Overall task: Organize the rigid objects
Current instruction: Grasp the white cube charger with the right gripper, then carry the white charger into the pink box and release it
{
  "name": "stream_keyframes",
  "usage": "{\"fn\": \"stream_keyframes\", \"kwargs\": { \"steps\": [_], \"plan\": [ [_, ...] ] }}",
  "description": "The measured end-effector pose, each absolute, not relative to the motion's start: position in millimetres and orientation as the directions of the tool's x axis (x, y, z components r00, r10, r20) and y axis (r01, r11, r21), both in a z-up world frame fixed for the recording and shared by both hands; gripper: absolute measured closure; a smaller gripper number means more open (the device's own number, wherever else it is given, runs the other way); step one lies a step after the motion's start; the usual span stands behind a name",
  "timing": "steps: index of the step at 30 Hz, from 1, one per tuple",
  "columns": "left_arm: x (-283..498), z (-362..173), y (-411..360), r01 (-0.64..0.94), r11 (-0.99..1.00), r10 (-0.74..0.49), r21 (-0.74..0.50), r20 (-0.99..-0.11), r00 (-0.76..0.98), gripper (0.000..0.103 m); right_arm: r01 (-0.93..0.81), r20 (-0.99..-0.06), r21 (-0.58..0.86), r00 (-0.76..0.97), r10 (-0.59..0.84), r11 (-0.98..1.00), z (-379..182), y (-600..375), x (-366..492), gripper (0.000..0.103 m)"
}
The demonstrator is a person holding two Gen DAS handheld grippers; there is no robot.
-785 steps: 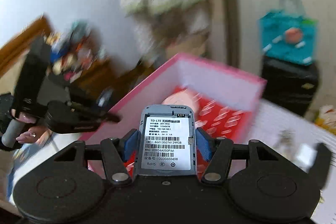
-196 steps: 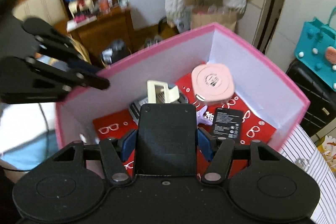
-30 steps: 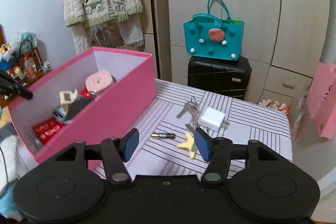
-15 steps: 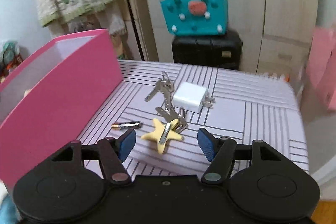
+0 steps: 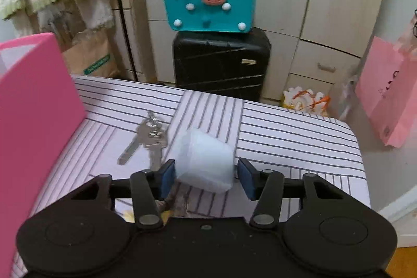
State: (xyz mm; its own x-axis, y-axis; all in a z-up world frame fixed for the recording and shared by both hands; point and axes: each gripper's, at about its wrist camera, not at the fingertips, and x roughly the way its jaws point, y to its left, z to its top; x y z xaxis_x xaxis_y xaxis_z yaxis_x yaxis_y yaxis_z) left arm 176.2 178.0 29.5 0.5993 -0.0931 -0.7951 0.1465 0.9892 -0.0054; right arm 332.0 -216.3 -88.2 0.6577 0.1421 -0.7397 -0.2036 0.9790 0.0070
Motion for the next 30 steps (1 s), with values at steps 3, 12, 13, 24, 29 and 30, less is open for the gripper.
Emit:
{"fn": "stream_keyframes", "kwargs": {
  "steps": [3,12,13,24,29,30],
  "plan": [
    [176.2,29.0,178.1,0.147,0.989,-0.093,-0.005,-0.796,0.597,0.098,-0.197,-0.736,0.035,0.659,0.158,0.98,-89.6,-219.7,333.4,0.041],
    [175.8,28.4,178.5,0.145,0.989,-0.092,-0.005,-0.796,0.598,0.098,-0.184,-0.72,0.121,0.66,0.214,0.975,-88.4,-229.2,336.2,0.042],
    [176.0,28.7,177.9,0.144,0.99,-0.094,-0.009,-0.796,0.598,0.098,-0.186,-0.718,0.101,0.666,0.2,0.977,-88.3,-228.2,334.7,0.042],
    [175.5,30.2,179.7,0.152,0.988,-0.108,-0.024,-0.814,0.571,0.098,-0.292,-0.634,0.083,0.722,0.276,0.953,-29.8,-203.0,291.8,0.042],
    [176.1,31.0,182.4,0.148,0.988,-0.116,-0.038,-0.817,0.564,0.098,-0.456,-0.582,0.126,0.685,0.438,0.881,16.9,-165.0,253.0,0.042],
    [176.5,31.4,182.3,0.148,0.988,-0.116,-0.039,-0.82,0.561,0.098,-0.488,-0.571,0.135,0.673,0.471,0.862,24.6,-156.4,246.8,0.042]
  ]
}}
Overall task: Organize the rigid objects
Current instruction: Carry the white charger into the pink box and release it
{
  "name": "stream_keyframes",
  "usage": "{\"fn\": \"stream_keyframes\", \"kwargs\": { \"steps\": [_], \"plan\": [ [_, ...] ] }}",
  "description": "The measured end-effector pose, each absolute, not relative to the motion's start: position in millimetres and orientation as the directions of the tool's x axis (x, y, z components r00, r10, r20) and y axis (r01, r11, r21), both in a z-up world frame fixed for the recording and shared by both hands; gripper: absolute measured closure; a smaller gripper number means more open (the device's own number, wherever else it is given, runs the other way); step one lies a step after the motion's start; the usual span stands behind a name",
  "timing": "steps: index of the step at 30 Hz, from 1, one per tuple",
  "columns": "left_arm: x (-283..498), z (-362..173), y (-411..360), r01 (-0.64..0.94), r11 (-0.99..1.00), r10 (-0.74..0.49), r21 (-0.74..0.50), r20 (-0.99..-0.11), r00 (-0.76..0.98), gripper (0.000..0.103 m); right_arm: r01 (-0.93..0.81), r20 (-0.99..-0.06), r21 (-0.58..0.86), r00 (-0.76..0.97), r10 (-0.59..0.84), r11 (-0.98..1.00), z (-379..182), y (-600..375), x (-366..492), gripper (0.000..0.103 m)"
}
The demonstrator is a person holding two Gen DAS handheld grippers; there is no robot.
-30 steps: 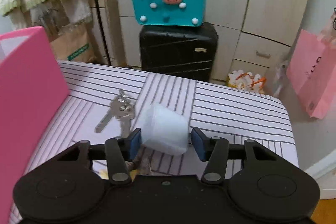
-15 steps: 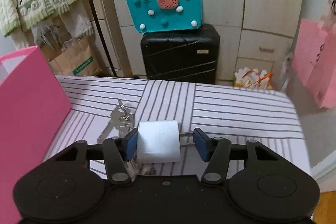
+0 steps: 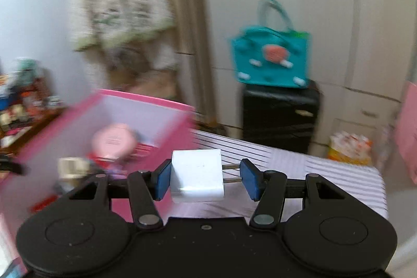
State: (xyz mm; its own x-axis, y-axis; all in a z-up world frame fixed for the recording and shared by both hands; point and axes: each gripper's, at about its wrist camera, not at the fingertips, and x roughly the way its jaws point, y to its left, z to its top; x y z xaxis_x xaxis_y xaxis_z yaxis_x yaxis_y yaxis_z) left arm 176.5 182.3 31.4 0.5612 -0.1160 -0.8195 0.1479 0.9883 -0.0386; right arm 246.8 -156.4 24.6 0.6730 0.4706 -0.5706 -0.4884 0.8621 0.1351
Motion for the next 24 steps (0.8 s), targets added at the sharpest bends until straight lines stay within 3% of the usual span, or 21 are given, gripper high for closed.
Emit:
{"fn": "stream_keyframes", "kwargs": {
  "steps": [6,14,19,24],
  "plan": [
    [174.9,32.9,178.8,0.159,0.987,-0.1,-0.009,-0.812,0.575,0.098,-0.675,-0.585,0.148,0.529,0.614,0.723,48.4,-97.4,230.6,0.042],
    [174.6,33.9,177.8,0.162,0.987,-0.101,-0.009,-0.813,0.574,0.098,-0.686,-0.715,-0.087,0.548,0.434,0.722,21.3,-34.1,276.6,0.042],
    [177.9,33.3,171.2,0.163,0.986,-0.08,0.019,-0.81,0.581,0.098,-0.669,-0.797,-0.107,0.5,0.338,0.735,-2.8,-16.2,311.9,0.042],
    [174.6,38.6,170.7,0.16,0.987,-0.075,0.028,-0.797,0.599,0.098,-0.672,-0.813,-0.127,0.492,0.311,0.729,-13.7,-6.0,319.5,0.042]
  ]
}}
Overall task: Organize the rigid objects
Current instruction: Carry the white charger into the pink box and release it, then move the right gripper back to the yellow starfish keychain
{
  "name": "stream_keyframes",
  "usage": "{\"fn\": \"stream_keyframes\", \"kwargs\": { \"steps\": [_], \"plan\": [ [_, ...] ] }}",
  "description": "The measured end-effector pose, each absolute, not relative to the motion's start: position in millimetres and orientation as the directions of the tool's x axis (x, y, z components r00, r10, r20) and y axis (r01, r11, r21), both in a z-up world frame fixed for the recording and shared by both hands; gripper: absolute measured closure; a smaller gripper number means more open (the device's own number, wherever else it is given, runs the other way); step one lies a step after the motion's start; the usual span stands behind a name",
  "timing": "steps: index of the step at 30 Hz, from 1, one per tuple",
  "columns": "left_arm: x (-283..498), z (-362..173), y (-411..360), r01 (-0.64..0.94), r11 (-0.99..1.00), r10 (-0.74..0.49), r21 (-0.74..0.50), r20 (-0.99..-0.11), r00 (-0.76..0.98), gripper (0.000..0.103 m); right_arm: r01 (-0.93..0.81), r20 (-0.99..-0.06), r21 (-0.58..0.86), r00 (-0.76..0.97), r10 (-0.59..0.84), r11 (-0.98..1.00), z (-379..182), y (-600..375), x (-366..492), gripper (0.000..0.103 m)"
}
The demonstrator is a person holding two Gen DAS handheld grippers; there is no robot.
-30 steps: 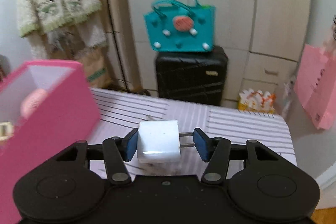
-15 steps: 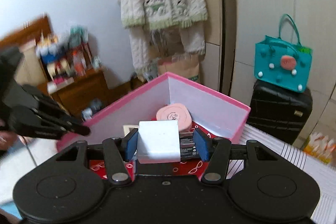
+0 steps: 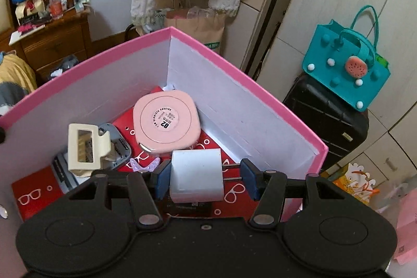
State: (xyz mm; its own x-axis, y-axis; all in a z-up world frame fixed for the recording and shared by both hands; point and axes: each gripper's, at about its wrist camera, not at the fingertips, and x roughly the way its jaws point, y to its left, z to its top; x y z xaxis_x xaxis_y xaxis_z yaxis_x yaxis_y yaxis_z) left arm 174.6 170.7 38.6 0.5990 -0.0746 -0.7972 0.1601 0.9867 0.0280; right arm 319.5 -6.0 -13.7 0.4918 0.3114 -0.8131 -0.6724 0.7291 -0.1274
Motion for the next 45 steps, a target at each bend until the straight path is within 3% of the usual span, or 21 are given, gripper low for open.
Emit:
{"fn": "stream_keyframes", "kwargs": {
  "steps": [4,11,19,27,35,45],
  "plan": [
    [173.6,38.7,171.8,0.149,0.989,-0.076,0.019,-0.794,0.603,0.098,-0.66,-0.807,-0.117,0.499,0.316,0.742,-15.0,-3.3,320.6,0.041],
    [170.7,40.2,173.9,0.138,0.99,-0.085,0.001,-0.783,0.616,0.098,-0.623,-0.661,0.018,0.579,0.476,0.782,25.9,-50.3,292.4,0.04],
    [170.4,38.9,173.2,0.133,0.991,-0.086,-0.002,-0.777,0.624,0.098,-0.564,-0.575,0.135,0.625,0.528,0.815,34.2,-131.9,234.9,0.043],
    [170.0,39.5,170.8,0.14,0.99,-0.08,0.012,-0.77,0.632,0.098,-0.476,-0.608,0.125,0.657,0.446,0.871,0.0,-186.7,210.7,0.044],
    [169.1,39.2,173.3,0.135,0.991,-0.085,0.002,-0.768,0.635,0.098,-0.445,-0.58,0.085,0.705,0.407,0.892,-46.3,-208.2,194.8,0.045],
    [169.6,39.2,172.2,0.16,0.987,-0.09,0.014,-0.774,0.626,0.095,-0.394,-0.598,0.069,0.719,0.354,0.916,-63.7,-221.7,204.5,0.045]
  ]
}}
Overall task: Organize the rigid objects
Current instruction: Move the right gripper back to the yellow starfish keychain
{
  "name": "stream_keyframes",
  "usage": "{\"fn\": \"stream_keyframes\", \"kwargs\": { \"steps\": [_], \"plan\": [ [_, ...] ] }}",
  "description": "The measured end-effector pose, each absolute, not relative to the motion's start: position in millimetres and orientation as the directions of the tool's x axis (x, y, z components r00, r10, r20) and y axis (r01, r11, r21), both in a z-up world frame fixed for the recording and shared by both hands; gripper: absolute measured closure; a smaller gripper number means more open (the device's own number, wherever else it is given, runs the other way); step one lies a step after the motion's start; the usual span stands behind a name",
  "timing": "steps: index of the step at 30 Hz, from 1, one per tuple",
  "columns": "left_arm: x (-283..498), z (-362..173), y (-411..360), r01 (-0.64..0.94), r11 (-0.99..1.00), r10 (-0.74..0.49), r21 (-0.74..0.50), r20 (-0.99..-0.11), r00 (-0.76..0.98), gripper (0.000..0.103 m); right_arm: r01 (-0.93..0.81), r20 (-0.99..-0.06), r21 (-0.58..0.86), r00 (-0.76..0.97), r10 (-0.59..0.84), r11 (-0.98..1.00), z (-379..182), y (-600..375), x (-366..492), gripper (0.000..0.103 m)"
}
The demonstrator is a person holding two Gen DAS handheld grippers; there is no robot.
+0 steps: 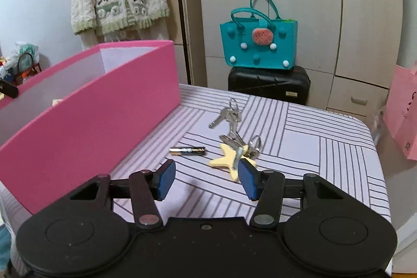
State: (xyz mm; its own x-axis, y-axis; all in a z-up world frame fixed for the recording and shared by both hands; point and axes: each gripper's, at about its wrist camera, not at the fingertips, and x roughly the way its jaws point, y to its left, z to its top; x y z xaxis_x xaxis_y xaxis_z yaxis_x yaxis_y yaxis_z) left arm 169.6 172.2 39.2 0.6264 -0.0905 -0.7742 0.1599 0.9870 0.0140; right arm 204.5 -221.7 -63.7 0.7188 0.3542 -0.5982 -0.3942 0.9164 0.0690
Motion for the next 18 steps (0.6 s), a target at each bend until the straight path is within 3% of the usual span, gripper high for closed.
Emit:
{"fn": "stream_keyframes", "kwargs": {
  "steps": [3,8,18],
  "plan": [
    [170.4,39.2,172.8,0.174,0.985,-0.098,0.013,-0.781,0.616,0.095,-0.376,-0.643,0.095,0.684,0.346,0.922,-63.8,-223.3,210.5,0.044],
    [170.9,34.0,175.5,0.174,0.985,-0.108,-0.002,-0.792,0.601,0.095,-0.353,-0.653,0.104,0.681,0.332,0.93,-66.5,-222.6,210.2,0.039],
    [168.7,27.7,179.1,0.165,0.986,-0.114,-0.017,-0.796,0.595,0.097,-0.28,-0.689,0.188,0.645,0.33,0.941,-83.2,-224.1,242.4,0.039]
  ]
}}
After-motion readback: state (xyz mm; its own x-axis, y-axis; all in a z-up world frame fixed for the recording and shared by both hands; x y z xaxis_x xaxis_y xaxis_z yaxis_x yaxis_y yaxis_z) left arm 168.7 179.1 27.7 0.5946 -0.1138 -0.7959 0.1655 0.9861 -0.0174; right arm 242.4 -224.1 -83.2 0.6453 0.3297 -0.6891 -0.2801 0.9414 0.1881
